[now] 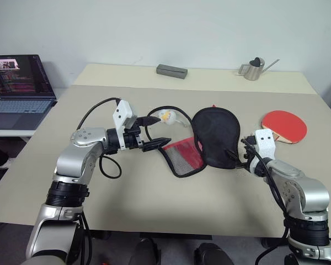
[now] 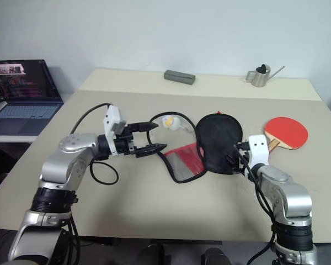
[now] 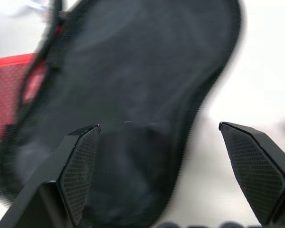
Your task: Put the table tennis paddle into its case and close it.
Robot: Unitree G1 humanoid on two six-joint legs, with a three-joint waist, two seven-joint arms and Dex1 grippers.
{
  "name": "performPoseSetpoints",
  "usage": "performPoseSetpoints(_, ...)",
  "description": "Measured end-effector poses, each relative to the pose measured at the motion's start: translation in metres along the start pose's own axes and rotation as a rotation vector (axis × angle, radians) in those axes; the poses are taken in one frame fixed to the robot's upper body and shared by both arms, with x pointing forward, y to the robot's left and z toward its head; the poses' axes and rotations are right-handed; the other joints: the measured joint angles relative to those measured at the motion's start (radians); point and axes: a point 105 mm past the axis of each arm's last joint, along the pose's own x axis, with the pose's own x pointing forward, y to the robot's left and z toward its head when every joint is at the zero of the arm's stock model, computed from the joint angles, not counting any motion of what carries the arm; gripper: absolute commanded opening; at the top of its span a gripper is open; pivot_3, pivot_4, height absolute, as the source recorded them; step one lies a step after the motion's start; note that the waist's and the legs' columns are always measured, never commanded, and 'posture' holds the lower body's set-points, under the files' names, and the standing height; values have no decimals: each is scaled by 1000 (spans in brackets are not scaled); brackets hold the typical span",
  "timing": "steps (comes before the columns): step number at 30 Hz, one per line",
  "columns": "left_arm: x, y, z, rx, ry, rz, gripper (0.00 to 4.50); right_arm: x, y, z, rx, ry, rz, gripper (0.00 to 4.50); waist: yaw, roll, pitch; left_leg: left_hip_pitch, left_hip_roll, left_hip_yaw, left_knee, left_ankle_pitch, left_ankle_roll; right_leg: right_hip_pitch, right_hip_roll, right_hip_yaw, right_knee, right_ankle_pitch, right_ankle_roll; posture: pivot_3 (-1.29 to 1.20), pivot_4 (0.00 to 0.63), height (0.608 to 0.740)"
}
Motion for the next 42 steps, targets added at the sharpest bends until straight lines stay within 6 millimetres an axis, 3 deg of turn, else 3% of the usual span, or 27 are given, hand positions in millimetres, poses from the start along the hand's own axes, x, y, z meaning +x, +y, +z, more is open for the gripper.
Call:
performPoseSetpoints(4, -2, -1, -1, -4, 4, -19, 4500, -3, 11, 10, 37, -56, 82, 4468, 0, 0, 0, 0, 0, 0, 0, 0, 0, 0, 0, 0, 0, 0, 0, 0, 150, 740)
performPoseSetpoints(10, -6, -3, 9, 19, 2, -80, 4500, -4, 3, 44, 30, -181, 33, 4468, 0, 0, 0, 0, 0, 0, 0, 0, 0, 0, 0, 0, 0, 0, 0, 0, 150, 740)
performPoseSetpoints(12, -8, -1, 15, 39, 5, -89, 4500, -5, -2, 47, 22, -189, 7, 4468, 1, 0, 0, 0, 0, 0, 0, 0, 0, 0, 0, 0, 0, 0, 0, 0, 150, 740)
performPoseSetpoints(23, -4, -1, 25, 96, 10, -152, 4500, 5, -74, 35, -3, -105, -457, 4468, 1, 0, 0, 0, 0, 1, -1, 0, 0, -1, 0, 1, 0, 0, 0, 0, 150, 740)
performPoseSetpoints(27, -2, -5, 24, 104, 17, -186, 4500, 8, -82, 29, 39, -87, -553, 4468, -2, 0, 0, 0, 0, 2, -1, 0, 0, -4, 0, 2, 2, 0, 0, 0, 150, 740)
performPoseSetpoints(34, 0, -4, 28, 124, 21, -202, 4500, 31, -82, 22, 119, -70, -606, 4468, -5, 0, 0, 0, 0, 4, -1, 0, 0, -5, 0, 4, 4, 0, 0, 0, 150, 740)
performPoseSetpoints(42, 2, -2, 28, 134, 24, -200, 4500, 34, -115, 10, 173, -73, -785, 4468, -7, 0, 0, 0, 0, 6, -2, 0, 0, -7, 0, 8, 5, 0, 0, 0, 150, 740)
